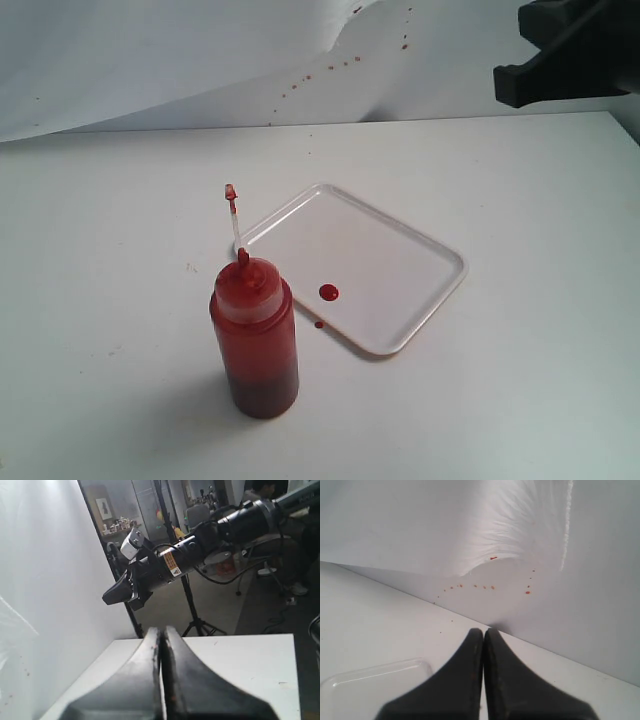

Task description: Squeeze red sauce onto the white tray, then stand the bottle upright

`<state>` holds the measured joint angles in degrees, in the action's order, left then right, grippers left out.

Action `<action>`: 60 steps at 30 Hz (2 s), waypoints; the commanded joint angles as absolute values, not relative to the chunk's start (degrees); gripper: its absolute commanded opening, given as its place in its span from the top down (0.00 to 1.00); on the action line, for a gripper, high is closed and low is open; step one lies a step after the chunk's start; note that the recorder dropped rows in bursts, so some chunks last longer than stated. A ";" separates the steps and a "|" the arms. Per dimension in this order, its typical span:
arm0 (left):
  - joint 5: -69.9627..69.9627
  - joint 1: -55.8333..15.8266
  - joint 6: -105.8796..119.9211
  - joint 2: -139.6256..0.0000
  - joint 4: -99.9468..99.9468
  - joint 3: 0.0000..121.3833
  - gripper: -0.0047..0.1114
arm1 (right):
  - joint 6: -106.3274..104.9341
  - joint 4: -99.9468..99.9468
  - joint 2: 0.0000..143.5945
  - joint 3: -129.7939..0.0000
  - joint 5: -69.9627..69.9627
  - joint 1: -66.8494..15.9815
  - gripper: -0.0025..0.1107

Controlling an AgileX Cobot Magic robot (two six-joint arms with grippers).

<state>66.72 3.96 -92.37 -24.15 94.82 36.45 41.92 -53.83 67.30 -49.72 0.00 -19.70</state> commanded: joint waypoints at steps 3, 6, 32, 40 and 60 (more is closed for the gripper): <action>63.39 4.02 -94.61 -15.42 95.72 36.25 0.96 | 42.03 -53.52 66.97 -49.46 0.75 -19.33 0.98; 60.07 4.02 -94.61 -12.93 93.88 36.25 0.96 | 42.03 -53.52 66.97 -49.46 0.75 -19.33 0.98; 12.46 4.02 -40.52 -10.68 15.32 12.41 0.96 | 42.03 -53.52 66.97 -49.46 0.75 -19.33 0.98; -11.89 4.02 -8.29 -10.31 5.02 7.43 0.96 | 42.19 -53.52 66.97 -49.46 0.73 -19.34 0.98; -21.19 4.02 -8.54 0.00 8.89 0.00 0.96 | 42.18 -53.52 66.97 -49.46 0.80 -19.34 0.98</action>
